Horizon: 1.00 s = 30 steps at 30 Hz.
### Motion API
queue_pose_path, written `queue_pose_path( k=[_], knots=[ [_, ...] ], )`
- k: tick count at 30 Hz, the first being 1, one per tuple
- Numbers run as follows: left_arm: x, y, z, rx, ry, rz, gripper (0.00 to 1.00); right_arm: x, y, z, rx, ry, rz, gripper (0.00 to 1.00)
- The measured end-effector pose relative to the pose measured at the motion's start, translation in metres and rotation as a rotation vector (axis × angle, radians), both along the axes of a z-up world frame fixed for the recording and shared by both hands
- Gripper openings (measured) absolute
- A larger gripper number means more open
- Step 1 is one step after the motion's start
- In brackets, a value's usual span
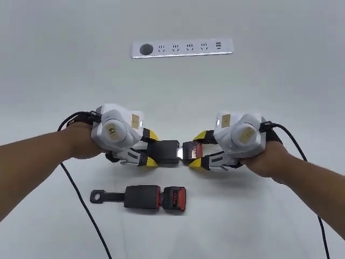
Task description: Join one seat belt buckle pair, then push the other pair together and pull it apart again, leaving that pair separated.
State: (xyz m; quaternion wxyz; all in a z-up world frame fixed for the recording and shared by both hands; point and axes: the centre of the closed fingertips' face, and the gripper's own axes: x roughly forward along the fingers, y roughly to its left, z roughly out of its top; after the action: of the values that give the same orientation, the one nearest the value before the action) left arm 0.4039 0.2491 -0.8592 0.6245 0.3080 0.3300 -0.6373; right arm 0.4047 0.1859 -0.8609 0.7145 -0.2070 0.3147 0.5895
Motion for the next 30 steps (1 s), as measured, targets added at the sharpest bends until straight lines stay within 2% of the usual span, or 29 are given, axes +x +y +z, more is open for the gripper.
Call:
queue_pose_path(
  k=[19,30],
  knots=[
    [-0.0009,-0.0007,0.0005,0.017,-0.003,0.009,0.32,0.0009,0.0003,-0.0008,-0.037,-0.012,-0.037,0.34],
    [0.0004,0.0010,-0.0012,0.022,-0.006,0.012,0.32,0.0003,-0.0020,-0.0007,-0.052,-0.020,-0.029,0.34]
  ],
)
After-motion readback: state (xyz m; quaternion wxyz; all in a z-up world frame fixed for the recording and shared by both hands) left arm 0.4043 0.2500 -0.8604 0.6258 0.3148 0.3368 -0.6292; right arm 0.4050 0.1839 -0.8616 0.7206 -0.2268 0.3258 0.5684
